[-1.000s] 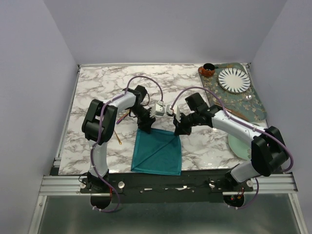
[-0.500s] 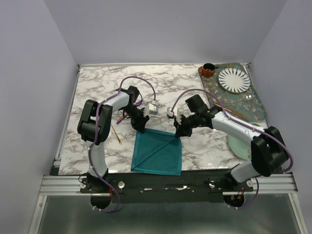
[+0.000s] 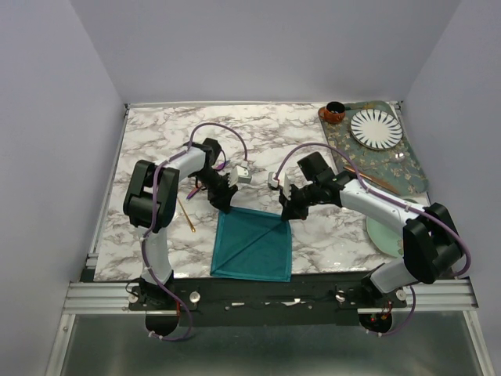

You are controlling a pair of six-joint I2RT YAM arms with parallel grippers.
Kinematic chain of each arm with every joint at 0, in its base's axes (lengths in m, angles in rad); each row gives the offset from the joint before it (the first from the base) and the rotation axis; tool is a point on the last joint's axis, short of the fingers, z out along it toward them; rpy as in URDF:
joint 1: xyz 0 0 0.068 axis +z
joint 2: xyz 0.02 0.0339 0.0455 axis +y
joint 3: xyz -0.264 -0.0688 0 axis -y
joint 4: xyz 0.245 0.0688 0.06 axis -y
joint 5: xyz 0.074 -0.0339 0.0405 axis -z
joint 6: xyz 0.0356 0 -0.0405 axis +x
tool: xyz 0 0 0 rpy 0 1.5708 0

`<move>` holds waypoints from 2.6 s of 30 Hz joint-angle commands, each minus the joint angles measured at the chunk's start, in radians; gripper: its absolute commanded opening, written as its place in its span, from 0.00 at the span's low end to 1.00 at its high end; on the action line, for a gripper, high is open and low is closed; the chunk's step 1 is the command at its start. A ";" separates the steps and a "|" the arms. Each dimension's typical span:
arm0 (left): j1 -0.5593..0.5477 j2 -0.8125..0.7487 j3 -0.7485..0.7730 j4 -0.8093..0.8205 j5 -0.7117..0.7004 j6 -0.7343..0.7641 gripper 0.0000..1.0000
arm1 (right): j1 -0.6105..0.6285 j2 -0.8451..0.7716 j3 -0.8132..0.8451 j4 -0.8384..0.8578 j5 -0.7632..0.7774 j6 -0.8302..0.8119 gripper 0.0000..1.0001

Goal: Fold the napkin into a case and place the utensils inside
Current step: Pick up the upper triangle-folded napkin from the center of the board.

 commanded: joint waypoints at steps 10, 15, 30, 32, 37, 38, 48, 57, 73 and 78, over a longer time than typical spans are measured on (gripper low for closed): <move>0.030 -0.045 0.072 0.000 0.013 -0.081 0.00 | -0.016 0.005 0.020 0.015 0.124 0.033 0.01; 0.033 -0.063 0.100 0.005 0.012 -0.131 0.00 | -0.059 0.008 0.037 0.004 0.137 0.029 0.01; 0.043 0.056 0.163 0.002 0.130 -0.187 0.38 | -0.060 0.028 0.074 -0.013 0.085 -0.001 0.01; 0.043 0.067 0.166 0.002 0.125 -0.188 0.41 | -0.060 0.020 0.068 -0.016 0.080 -0.013 0.01; 0.043 0.093 0.170 0.007 0.102 -0.178 0.44 | -0.058 0.006 0.059 -0.025 0.074 -0.037 0.01; 0.045 0.099 0.172 0.007 0.099 -0.174 0.43 | -0.060 0.005 0.057 -0.027 0.074 -0.041 0.01; 0.045 0.130 0.179 0.008 0.061 -0.161 0.34 | -0.058 -0.008 0.048 -0.030 0.065 -0.056 0.01; 0.053 0.110 0.198 0.013 0.076 -0.154 0.57 | -0.060 -0.034 0.033 -0.031 0.048 -0.080 0.01; 0.013 0.119 0.179 0.007 0.114 -0.116 0.65 | -0.047 -0.066 0.023 -0.040 0.017 -0.131 0.01; 0.013 0.127 0.170 0.000 0.099 -0.105 0.55 | -0.043 -0.086 0.010 -0.042 0.020 -0.157 0.01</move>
